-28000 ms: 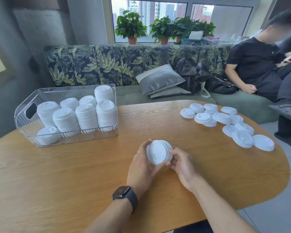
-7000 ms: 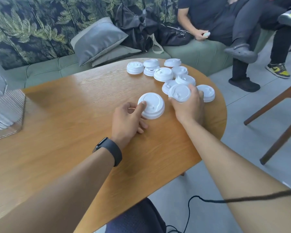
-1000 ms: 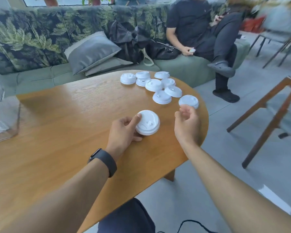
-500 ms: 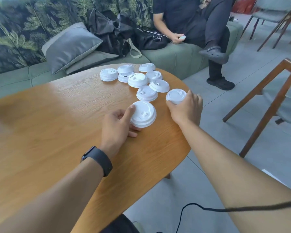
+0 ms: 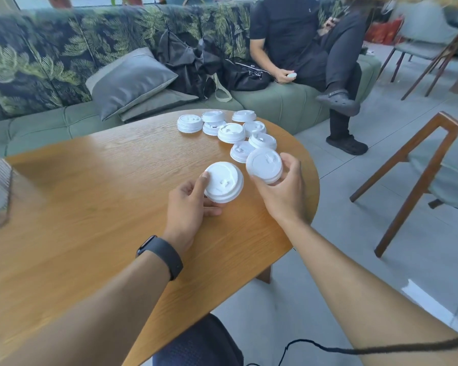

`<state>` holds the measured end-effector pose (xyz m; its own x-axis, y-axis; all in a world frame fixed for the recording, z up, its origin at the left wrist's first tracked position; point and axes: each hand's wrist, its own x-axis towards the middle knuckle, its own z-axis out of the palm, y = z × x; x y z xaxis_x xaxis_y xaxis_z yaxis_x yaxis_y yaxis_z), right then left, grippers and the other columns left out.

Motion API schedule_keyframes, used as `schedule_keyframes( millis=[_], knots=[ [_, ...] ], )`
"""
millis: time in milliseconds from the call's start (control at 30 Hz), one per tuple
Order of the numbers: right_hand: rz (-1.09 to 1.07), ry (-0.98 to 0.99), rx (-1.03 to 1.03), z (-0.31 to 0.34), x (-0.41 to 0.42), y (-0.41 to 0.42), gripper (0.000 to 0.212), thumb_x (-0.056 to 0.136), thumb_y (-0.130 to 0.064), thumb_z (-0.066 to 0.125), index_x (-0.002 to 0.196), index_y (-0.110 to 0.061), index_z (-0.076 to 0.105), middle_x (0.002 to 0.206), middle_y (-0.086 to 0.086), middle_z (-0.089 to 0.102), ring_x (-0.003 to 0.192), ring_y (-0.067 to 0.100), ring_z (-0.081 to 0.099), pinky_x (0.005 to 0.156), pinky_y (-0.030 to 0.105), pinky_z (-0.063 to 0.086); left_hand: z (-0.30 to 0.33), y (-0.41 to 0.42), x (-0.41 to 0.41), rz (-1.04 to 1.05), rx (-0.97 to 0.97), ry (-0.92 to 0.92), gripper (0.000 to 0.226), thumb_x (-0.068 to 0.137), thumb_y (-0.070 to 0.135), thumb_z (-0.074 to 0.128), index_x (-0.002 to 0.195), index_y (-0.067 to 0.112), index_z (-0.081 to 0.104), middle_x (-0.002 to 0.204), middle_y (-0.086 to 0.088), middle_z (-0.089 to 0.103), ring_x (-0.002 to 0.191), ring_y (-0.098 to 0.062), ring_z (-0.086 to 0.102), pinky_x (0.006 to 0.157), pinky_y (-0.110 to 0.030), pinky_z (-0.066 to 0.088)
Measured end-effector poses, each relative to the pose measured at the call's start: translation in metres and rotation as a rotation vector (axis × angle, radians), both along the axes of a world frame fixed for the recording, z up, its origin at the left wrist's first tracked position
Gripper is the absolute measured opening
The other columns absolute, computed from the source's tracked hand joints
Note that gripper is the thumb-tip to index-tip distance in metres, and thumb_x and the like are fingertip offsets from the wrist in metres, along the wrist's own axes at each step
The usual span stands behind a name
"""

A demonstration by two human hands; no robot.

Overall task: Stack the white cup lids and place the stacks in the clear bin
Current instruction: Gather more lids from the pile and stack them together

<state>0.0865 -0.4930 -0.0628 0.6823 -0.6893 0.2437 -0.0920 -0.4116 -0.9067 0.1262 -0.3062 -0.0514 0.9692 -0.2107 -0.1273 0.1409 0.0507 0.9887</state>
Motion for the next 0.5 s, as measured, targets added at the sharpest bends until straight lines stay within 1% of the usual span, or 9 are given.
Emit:
schedule_keyframes(
  millis=[33,67,100,133,200,267,333,433,500],
  knots=[
    [0.046,0.001,0.004,-0.001,-0.003,0.011,0.09,0.075,-0.045,0.089,0.148,-0.025,0.041,0.116,-0.03,0.049,0.114,0.004,0.057,0.094,0.021,0.046,0.0,0.009,-0.002,-0.003,0.003,0.007,0.032,0.107,0.04,0.055,0.114,0.012,0.069,0.09,-0.023,0.077,0.081,-0.033,0.077,0.065,-0.034,0.064],
    [0.094,0.013,0.002,-0.002,-0.005,0.023,0.099,0.076,-0.047,0.088,0.156,-0.025,0.032,0.121,-0.03,0.049,0.119,0.005,0.056,0.099,0.023,0.045,-0.001,0.02,-0.003,-0.004,0.01,0.012,0.034,0.108,0.042,0.052,0.116,0.012,0.067,0.088,-0.02,0.078,0.084,-0.036,0.077,0.071,-0.038,0.064],
    [0.141,0.03,-0.008,-0.003,-0.007,0.034,0.106,0.077,-0.049,0.086,0.16,-0.026,0.025,0.131,-0.024,0.05,0.126,0.006,0.052,0.104,0.025,0.042,-0.001,0.032,-0.003,0.002,0.016,0.018,0.036,0.108,0.043,0.05,0.118,0.012,0.066,0.086,-0.017,0.079,0.086,-0.037,0.077,0.076,-0.042,0.064],
    [0.183,0.049,-0.022,-0.003,-0.009,0.045,0.107,0.077,-0.048,0.085,0.162,-0.027,0.023,0.139,-0.016,0.048,0.131,0.007,0.048,0.106,0.025,0.039,-0.001,0.045,-0.003,0.015,0.02,0.022,0.037,0.109,0.043,0.049,0.119,0.011,0.065,0.086,-0.014,0.079,0.088,-0.037,0.077,0.079,-0.044,0.064],
    [0.24,0.081,-0.039,-0.003,-0.008,0.069,0.098,0.078,-0.044,0.085,0.159,-0.025,0.033,0.139,-0.006,0.045,0.13,0.008,0.046,0.103,0.023,0.036,0.0,0.076,-0.002,0.055,0.028,0.022,0.038,0.109,0.042,0.048,0.12,0.009,0.063,0.093,-0.012,0.079,0.089,-0.032,0.078,0.076,-0.043,0.063],
    [0.275,0.098,-0.016,-0.002,-0.007,0.094,0.092,0.075,-0.038,0.088,0.154,-0.024,0.042,0.134,-0.007,0.047,0.124,0.006,0.048,0.101,0.022,0.037,0.002,0.108,-0.005,0.093,0.039,0.024,0.038,0.109,0.042,0.048,0.12,0.007,0.061,0.103,-0.014,0.077,0.091,-0.029,0.078,0.07,-0.038,0.063],
    [0.317,0.063,0.054,-0.001,-0.005,0.119,0.087,0.07,-0.034,0.092,0.146,-0.027,0.05,0.131,-0.01,0.054,0.122,0.007,0.054,0.106,0.028,0.044,0.005,0.142,-0.008,0.127,0.056,0.038,0.039,0.108,0.041,0.051,0.121,0.006,0.06,0.102,-0.015,0.077,0.091,-0.029,0.078,0.067,-0.036,0.064],
    [0.384,0.052,0.19,0.002,-0.003,0.158,0.08,0.066,-0.028,0.096,0.131,-0.033,0.05,0.122,-0.016,0.062,0.112,0.006,0.063,0.102,0.036,0.053,0.008,0.191,-0.016,0.174,0.06,0.057,0.043,0.106,0.043,0.053,0.125,0.004,0.059,0.104,-0.017,0.076,0.089,-0.027,0.078,0.064,-0.034,0.064],
    [0.429,0.078,0.261,0.005,-0.002,0.185,0.082,0.063,-0.031,0.098,0.127,-0.032,0.047,0.12,-0.012,0.063,0.102,0.008,0.068,0.094,0.04,0.058,0.009,0.22,-0.023,0.218,0.052,0.064,0.042,0.105,0.043,0.056,0.123,0.006,0.059,0.099,-0.013,0.074,0.086,-0.025,0.078,0.064,-0.034,0.063]
  ],
)
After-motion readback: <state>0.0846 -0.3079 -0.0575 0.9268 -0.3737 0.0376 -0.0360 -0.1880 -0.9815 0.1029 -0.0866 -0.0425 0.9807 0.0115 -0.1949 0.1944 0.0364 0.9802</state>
